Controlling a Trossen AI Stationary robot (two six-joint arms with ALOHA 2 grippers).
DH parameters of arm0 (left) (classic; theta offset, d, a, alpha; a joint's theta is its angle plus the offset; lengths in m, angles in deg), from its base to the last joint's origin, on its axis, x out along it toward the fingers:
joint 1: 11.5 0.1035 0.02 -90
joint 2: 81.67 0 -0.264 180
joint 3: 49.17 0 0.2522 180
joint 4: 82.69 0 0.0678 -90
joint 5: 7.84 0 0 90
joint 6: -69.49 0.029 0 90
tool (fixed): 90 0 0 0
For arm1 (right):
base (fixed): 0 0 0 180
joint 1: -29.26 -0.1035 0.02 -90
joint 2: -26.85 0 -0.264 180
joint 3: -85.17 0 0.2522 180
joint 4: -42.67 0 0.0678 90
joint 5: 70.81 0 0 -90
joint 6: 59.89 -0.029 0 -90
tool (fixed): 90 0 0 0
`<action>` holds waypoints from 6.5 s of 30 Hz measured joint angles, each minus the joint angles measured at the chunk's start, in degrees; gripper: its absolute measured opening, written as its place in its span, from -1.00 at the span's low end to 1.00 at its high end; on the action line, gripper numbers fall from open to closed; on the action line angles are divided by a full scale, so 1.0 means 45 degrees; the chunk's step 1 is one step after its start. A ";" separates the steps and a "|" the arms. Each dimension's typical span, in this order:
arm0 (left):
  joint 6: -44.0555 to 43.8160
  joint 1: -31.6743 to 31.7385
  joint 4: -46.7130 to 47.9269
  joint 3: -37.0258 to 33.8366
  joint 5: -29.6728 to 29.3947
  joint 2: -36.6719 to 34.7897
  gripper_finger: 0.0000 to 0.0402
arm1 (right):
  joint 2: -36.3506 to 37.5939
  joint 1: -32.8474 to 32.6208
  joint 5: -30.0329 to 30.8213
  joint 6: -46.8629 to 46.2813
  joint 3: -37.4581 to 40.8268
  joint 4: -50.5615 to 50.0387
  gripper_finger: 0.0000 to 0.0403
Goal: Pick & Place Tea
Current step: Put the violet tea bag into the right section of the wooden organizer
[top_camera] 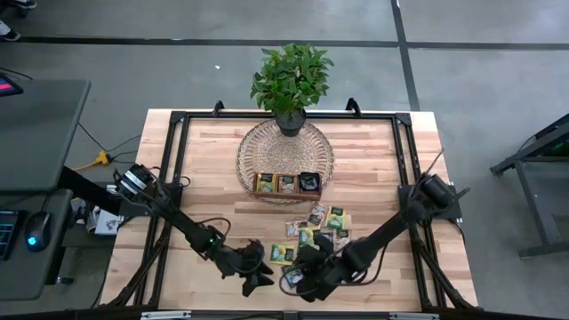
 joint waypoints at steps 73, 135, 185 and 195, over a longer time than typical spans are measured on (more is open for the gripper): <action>-0.4172 0.2271 0.4133 0.2448 0.4516 0.1702 -0.03 | -0.2461 -0.0211 -0.3298 0.0334 -0.0216 0.1012 -1.00; -0.1574 0.2326 0.5905 0.3835 0.5516 0.2570 -1.00 | -0.0331 0.0625 -0.3192 0.1504 -0.0133 0.0501 -0.99; 0.7883 0.2681 1.6143 1.0605 0.0403 0.1099 -1.00 | 0.2960 0.2070 -0.2127 0.4119 -0.0187 -0.2564 -0.32; 0.7878 0.2676 1.6066 1.0605 0.0383 0.1090 -1.00 | 0.2950 0.2077 -0.2278 0.4118 -0.0187 -0.2440 -0.86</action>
